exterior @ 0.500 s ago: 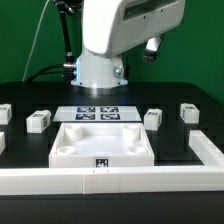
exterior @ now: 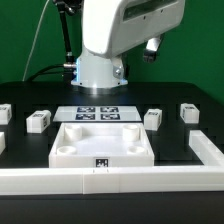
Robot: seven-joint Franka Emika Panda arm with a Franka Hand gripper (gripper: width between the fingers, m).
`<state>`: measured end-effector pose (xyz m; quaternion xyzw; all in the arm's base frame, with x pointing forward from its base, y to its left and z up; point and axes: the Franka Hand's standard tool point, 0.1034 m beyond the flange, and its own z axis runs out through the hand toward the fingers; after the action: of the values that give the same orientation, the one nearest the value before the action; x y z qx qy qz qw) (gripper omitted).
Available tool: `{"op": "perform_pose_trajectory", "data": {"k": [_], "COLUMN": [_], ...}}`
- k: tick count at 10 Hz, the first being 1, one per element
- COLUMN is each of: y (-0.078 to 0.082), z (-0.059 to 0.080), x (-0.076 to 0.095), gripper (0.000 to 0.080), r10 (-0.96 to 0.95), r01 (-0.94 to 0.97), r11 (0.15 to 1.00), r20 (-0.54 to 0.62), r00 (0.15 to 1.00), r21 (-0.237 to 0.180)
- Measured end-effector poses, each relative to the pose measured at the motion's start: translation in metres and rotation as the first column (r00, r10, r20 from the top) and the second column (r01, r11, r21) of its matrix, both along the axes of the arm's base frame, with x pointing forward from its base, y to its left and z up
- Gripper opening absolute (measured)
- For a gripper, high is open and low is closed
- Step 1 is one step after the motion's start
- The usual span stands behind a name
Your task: Assemble one leg
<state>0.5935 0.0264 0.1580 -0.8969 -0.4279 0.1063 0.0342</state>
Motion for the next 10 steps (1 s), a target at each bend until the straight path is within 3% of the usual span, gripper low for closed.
{"op": "perform_pose_trajectory", "data": {"k": [4,6,7,10], "y": [0.004,-0.003,-0.011,-0.012], "z": [-0.028,-0.053,-0.059,-0.059], "x": [-0.032,-0.048,-0.056,-0.055], "gripper": [0.0650,0.0650,0.0650,0.0650], "r10": [0.159,0.334,0.328,0.326], "r01": [-0.165,-0.348,-0.340,-0.338], "r11": [0.986,0.937,0.940,0.940], "r20": [0.149,0.214,0.179,0.179], "r00": [0.976,0.918,0.928,0.928], "r21": [0.025,0.028,0.041,0.040]}}
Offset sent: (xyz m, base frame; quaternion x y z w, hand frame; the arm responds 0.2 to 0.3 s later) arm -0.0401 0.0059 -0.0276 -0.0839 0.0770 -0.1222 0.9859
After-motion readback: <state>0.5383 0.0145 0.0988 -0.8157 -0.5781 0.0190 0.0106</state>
